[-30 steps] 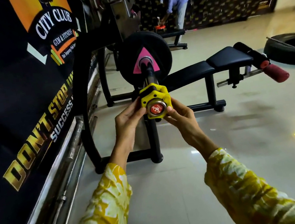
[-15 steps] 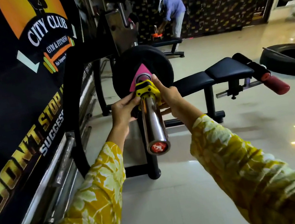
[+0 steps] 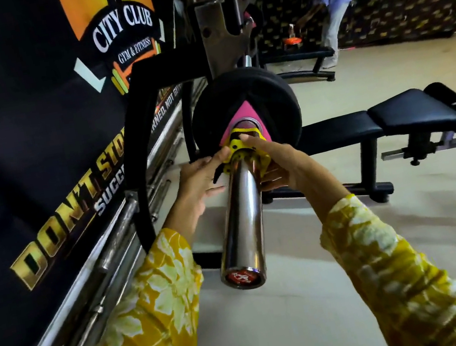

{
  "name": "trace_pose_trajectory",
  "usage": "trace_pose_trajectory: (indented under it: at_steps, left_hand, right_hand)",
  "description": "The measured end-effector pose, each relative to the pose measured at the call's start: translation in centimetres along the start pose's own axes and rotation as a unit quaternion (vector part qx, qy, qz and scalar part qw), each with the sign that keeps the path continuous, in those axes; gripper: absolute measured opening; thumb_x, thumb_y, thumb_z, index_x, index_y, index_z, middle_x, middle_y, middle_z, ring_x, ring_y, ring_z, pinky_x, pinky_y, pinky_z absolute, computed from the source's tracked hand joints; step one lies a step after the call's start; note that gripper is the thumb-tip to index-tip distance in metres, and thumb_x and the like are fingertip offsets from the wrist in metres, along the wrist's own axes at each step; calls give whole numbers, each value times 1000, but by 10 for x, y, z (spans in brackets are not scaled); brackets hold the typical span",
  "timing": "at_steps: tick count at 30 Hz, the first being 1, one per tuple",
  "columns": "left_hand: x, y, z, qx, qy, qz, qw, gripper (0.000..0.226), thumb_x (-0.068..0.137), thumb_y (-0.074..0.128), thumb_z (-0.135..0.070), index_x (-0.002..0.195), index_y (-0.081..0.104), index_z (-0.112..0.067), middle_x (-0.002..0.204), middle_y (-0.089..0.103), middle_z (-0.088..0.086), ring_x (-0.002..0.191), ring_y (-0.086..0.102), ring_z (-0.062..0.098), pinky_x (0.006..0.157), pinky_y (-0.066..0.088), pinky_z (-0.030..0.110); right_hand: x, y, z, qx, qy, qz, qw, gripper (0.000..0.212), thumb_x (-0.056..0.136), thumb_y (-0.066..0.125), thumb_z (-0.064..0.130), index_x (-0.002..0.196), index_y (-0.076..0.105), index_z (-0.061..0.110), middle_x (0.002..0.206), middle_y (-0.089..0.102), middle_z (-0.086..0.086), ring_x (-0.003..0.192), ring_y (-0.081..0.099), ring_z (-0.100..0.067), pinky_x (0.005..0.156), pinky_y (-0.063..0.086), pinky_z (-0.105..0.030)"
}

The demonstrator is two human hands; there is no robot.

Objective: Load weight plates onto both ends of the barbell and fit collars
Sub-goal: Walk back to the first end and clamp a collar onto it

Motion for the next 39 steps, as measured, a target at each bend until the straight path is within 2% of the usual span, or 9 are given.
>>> trace_pose_trajectory:
  at_steps: [6, 9, 13, 17, 20, 24, 27, 32, 39]
  left_hand:
    - [18, 18, -25, -57, 41, -76, 995, 50, 64, 85, -21, 103, 66, 5, 99, 69, 16, 87, 66, 24, 60, 58, 26]
    - [29, 30, -55, 115, 129, -124, 977, 52, 44, 91, -37, 80, 68, -9, 86, 69, 6, 78, 65, 19, 66, 55, 25]
    - [26, 56, -81, 263, 219, -104, 934, 69, 55, 82, -32, 110, 62, 5, 109, 65, 21, 102, 62, 30, 89, 49, 37]
    - [28, 58, -88, 292, 228, -95, 924, 50, 54, 69, -40, 90, 71, -6, 88, 71, 14, 88, 67, 29, 79, 54, 41]
    - [18, 46, -87, 328, 229, -143, 905, 40, 59, 67, -52, 70, 67, -13, 72, 68, 6, 79, 66, 29, 66, 52, 35]
    - [25, 38, -69, 197, 76, -124, 969, 58, 55, 73, -61, 86, 69, -12, 93, 70, 10, 89, 65, 28, 80, 55, 37]
    - [33, 36, -67, 117, 16, -96, 988, 57, 46, 69, -63, 77, 64, -15, 87, 69, 8, 81, 66, 26, 73, 58, 42]
    - [32, 23, -58, 37, -157, 30, 987, 50, 79, 64, -49, 90, 54, -1, 69, 55, 12, 46, 60, 19, 51, 54, 34]
    - [34, 17, -28, -131, -221, 105, 961, 68, 78, 65, -51, 115, 54, 5, 94, 63, 16, 83, 63, 27, 60, 56, 38]
  right_hand:
    - [5, 1, 12, 124, -45, -60, 989, 60, 80, 69, 34, 120, 51, -7, 98, 66, -18, 64, 66, -18, 41, 51, -24]
    - [5, -2, 22, 120, -39, -95, 987, 50, 87, 63, 24, 121, 48, -9, 80, 60, -15, 48, 64, -18, 38, 52, -28]
    - [2, 4, 26, 75, -1, -56, 996, 52, 93, 45, 46, 117, 53, 1, 93, 61, -15, 78, 64, -26, 74, 53, -45]
    - [4, 8, 16, 146, 18, 6, 989, 39, 97, 38, 37, 81, 55, 6, 54, 66, -6, 45, 64, -16, 42, 52, -25]
    - [10, 4, 14, 165, 21, -16, 986, 38, 93, 48, 39, 96, 57, 3, 61, 68, -8, 49, 66, -17, 41, 53, -25]
    - [11, 0, 15, 165, 25, -39, 985, 49, 90, 55, 36, 118, 51, -3, 82, 61, -13, 70, 61, -22, 42, 54, -25]
    - [13, 0, 13, 163, 25, -39, 986, 51, 89, 57, 36, 118, 49, -5, 83, 59, -13, 71, 60, -22, 42, 53, -26]
    - [14, 0, 10, 168, 22, -39, 985, 48, 88, 57, 37, 115, 52, -3, 79, 62, -11, 67, 61, -21, 42, 54, -25]
    - [21, -1, 7, 143, 25, -33, 989, 44, 86, 57, 44, 100, 56, 2, 78, 63, -9, 45, 65, -14, 48, 54, -25]
Point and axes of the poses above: each hand's wrist, its own x-axis towards the middle knuckle, its own y-axis out of the palm, z = x × y, the point moved 3 cm from there along x, towards the middle knuckle
